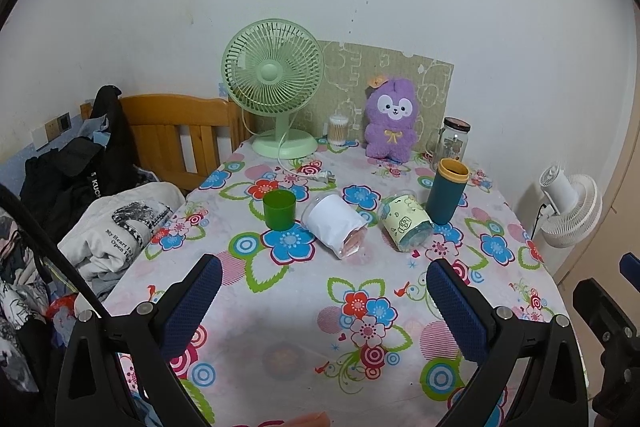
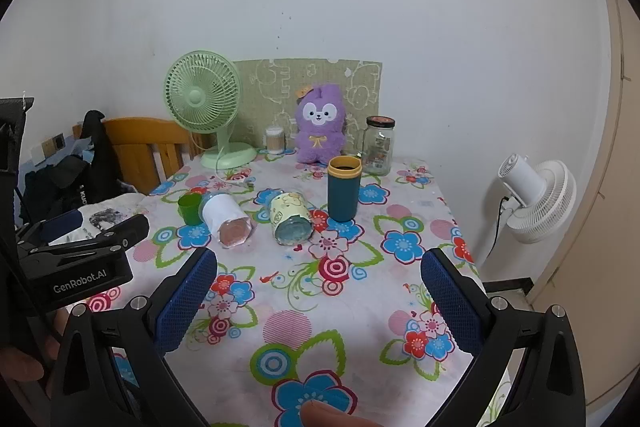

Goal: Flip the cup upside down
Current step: 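Move the right tool toward the pale green paper cup lying on its side, then close the right tool fingers around the pale green paper cup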

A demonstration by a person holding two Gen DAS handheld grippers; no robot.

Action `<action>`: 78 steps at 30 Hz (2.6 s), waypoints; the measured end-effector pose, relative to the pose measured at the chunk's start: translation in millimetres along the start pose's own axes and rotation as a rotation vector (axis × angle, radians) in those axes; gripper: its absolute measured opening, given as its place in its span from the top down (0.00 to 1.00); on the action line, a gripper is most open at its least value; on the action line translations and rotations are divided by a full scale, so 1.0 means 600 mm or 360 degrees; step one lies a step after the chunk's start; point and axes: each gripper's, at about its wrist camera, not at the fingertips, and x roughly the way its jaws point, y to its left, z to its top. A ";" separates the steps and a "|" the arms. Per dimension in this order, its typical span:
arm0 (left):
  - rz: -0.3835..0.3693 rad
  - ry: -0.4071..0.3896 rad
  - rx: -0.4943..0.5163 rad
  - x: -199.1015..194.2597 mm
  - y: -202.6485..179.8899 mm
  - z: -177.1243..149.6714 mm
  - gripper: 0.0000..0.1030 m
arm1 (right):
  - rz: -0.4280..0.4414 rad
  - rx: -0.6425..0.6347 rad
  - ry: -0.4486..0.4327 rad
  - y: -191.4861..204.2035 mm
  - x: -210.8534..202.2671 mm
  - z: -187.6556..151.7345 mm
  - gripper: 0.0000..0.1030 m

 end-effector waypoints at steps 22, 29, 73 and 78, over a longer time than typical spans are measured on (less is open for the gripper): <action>0.0062 0.0138 -0.0051 0.117 0.026 0.017 0.00 | 0.0133 0.0002 0.0197 0.002 0.136 0.046 0.00; 0.0063 0.0223 -0.0039 0.200 0.018 0.033 0.00 | 0.0165 -0.0112 0.0318 0.015 0.241 0.063 0.00; 0.0248 0.0371 0.0062 0.380 0.005 0.059 0.00 | 0.0366 -0.0188 0.0719 0.045 0.514 0.030 0.40; 0.0240 0.0340 0.0061 0.356 0.005 0.063 0.00 | 0.0355 -0.0193 0.0657 0.045 0.488 0.040 0.40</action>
